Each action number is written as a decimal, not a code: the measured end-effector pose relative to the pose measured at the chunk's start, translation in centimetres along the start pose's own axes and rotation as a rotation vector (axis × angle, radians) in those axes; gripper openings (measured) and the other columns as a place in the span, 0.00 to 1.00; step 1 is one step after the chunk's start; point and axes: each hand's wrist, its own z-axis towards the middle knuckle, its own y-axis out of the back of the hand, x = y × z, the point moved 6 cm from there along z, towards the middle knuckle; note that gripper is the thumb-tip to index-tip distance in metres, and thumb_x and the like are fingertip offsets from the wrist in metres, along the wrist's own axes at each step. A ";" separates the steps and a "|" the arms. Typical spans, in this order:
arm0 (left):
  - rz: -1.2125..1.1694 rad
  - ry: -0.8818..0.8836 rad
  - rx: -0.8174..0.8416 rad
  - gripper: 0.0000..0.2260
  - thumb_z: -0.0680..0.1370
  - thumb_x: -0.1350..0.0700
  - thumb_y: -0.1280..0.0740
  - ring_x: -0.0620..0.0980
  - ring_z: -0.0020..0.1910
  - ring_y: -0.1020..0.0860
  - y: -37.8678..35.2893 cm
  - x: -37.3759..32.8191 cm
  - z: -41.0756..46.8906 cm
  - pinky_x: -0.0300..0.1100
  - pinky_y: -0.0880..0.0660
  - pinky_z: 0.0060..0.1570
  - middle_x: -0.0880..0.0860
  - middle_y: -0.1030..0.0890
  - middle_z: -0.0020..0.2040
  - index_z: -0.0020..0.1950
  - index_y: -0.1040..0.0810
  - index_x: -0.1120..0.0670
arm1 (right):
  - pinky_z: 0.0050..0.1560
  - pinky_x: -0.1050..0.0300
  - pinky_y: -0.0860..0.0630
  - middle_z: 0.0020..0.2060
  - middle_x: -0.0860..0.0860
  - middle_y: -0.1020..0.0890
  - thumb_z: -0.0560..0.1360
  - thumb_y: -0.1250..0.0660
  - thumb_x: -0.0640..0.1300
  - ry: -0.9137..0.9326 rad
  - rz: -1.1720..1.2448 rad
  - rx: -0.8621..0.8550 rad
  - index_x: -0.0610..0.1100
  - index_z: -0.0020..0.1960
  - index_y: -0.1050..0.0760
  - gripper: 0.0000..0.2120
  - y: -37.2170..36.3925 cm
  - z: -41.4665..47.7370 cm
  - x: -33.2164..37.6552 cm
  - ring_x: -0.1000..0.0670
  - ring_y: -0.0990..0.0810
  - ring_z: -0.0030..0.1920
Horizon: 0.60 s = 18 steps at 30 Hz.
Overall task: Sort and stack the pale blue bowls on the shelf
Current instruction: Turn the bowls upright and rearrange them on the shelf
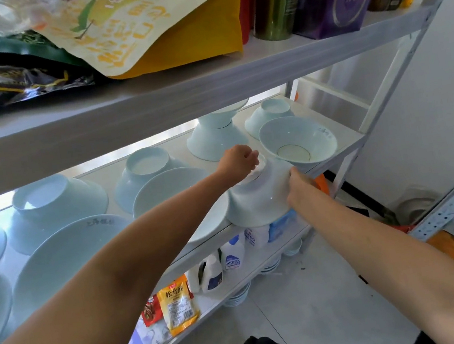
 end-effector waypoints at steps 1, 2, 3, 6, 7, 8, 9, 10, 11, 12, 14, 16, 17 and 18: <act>0.012 0.009 -0.028 0.15 0.80 0.55 0.41 0.53 0.36 0.23 0.4 0.7 0.1 0.45 0.25 0.48 0.56 0.19 0.39 0.34 0.26 0.55 | 0.34 0.70 0.34 0.39 0.48 0.28 0.81 0.43 0.46 -0.070 0.152 -0.054 0.48 0.47 0.30 0.05 0.2 0.2 -0.6 0.48 0.31 0.50; 0.023 0.030 -0.051 0.14 0.81 0.53 0.41 0.55 0.40 0.22 0.8 1.2 0.1 0.48 0.25 0.51 0.58 0.19 0.42 0.37 0.26 0.56 | 0.42 0.66 0.29 0.48 0.46 0.23 0.78 0.39 0.50 0.002 0.050 -0.084 0.44 0.57 0.28 0.12 0.4 1.1 -0.5 0.48 0.27 0.52; 0.032 0.043 -0.067 0.13 0.81 0.52 0.42 0.56 0.42 0.22 1.2 1.6 0.2 0.49 0.25 0.52 0.58 0.20 0.43 0.40 0.26 0.56 | 0.49 0.60 0.28 0.55 0.45 0.22 0.77 0.37 0.52 0.022 -0.025 -0.067 0.41 0.63 0.29 0.20 0.1 0.6 -0.1 0.46 0.25 0.56; 0.050 0.053 -0.060 0.14 0.82 0.50 0.44 0.54 0.42 0.25 1.9 1.7 -0.1 0.44 0.28 0.47 0.56 0.22 0.42 0.43 0.27 0.57 | 0.59 0.52 0.28 0.63 0.43 0.24 0.76 0.36 0.52 0.135 -0.146 -0.047 0.38 0.67 0.31 0.25 -0.2 1.2 1.7 0.42 0.25 0.62; 0.059 0.048 -0.065 0.15 0.82 0.50 0.45 0.55 0.42 0.26 2.1 1.5 -0.2 0.42 0.30 0.47 0.56 0.22 0.42 0.43 0.26 0.57 | 0.61 0.51 0.28 0.63 0.43 0.24 0.76 0.36 0.52 0.181 -0.139 -0.030 0.38 0.66 0.30 0.25 -0.3 0.9 2.4 0.42 0.25 0.62; 0.056 0.044 -0.083 0.17 0.82 0.49 0.46 0.56 0.43 0.24 2.4 1.3 -0.1 0.43 0.29 0.49 0.58 0.20 0.43 0.42 0.25 0.58 | 0.62 0.50 0.27 0.62 0.43 0.23 0.75 0.36 0.52 0.215 -0.183 -0.037 0.38 0.66 0.30 0.25 -0.4 0.8 3.1 0.41 0.25 0.61; 0.046 0.039 -0.113 0.19 0.82 0.49 0.46 0.59 0.45 0.22 2.7 1.4 0.0 0.46 0.26 0.52 0.60 0.19 0.45 0.42 0.24 0.59 | 0.62 0.49 0.27 0.61 0.43 0.23 0.75 0.37 0.53 0.277 -0.222 -0.029 0.38 0.65 0.29 0.24 -0.6 0.7 3.8 0.41 0.24 0.60; 0.036 0.036 -0.149 0.19 0.82 0.50 0.47 0.60 0.47 0.21 3.1 1.3 -0.1 0.50 0.25 0.55 0.62 0.18 0.46 0.42 0.23 0.60 | 0.61 0.47 0.26 0.59 0.43 0.22 0.75 0.37 0.54 0.350 -0.281 -0.021 0.38 0.63 0.27 0.23 -1.0 0.7 4.6 0.41 0.23 0.58; 0.023 0.034 -0.176 0.19 0.82 0.50 0.47 0.61 0.47 0.20 3.4 1.4 -0.1 0.52 0.25 0.56 0.64 0.18 0.46 0.43 0.24 0.61 | 0.60 0.46 0.25 0.57 0.43 0.21 0.75 0.38 0.55 0.443 -0.350 -0.023 0.39 0.60 0.26 0.22 -1.4 0.5 5.5 0.41 0.22 0.56; 0.015 0.036 -0.187 0.19 0.82 0.50 0.48 0.61 0.47 0.20 3.6 1.4 -0.2 0.53 0.24 0.55 0.64 0.19 0.46 0.43 0.26 0.61 | 0.58 0.45 0.25 0.53 0.43 0.20 0.75 0.39 0.56 0.539 -0.429 -0.019 0.40 0.56 0.24 0.21 -1.8 0.0 6.4 0.41 0.22 0.53; -0.019 0.055 -0.166 0.19 0.83 0.48 0.50 0.59 0.44 0.22 4.0 1.7 -0.6 0.52 0.23 0.54 0.62 0.21 0.44 0.46 0.28 0.60 | 0.51 0.46 0.24 0.42 0.46 0.21 0.76 0.40 0.56 0.738 -0.536 -0.003 0.43 0.44 0.25 0.16 -2.7 -0.8 7.8 0.44 0.23 0.45; -0.037 0.058 -0.091 0.20 0.83 0.48 0.50 0.59 0.47 0.22 3.9 2.0 -0.9 0.52 0.24 0.56 0.61 0.21 0.49 0.53 0.27 0.62 | 0.40 0.55 0.29 0.35 0.51 0.26 0.76 0.38 0.55 0.900 -0.628 0.034 0.46 0.36 0.32 0.16 -3.6 -1.6 8.5 0.48 0.27 0.40; -0.025 0.057 -0.056 0.21 0.84 0.49 0.51 0.59 0.48 0.21 3.7 2.2 -1.0 0.52 0.25 0.59 0.61 0.21 0.52 0.57 0.26 0.63 | 0.38 0.58 0.32 0.35 0.53 0.27 0.76 0.37 0.56 0.978 -0.700 0.054 0.47 0.36 0.33 0.16 -4.1 -2.1 8.6 0.49 0.28 0.40; -0.013 0.064 -0.038 0.23 0.83 0.47 0.52 0.58 0.49 0.21 3.7 2.5 -1.1 0.50 0.27 0.61 0.62 0.20 0.54 0.59 0.26 0.64 | 0.38 0.60 0.34 0.36 0.52 0.26 0.75 0.36 0.57 1.061 -0.787 0.062 0.47 0.37 0.32 0.16 -4.6 -2.5 8.6 0.50 0.28 0.40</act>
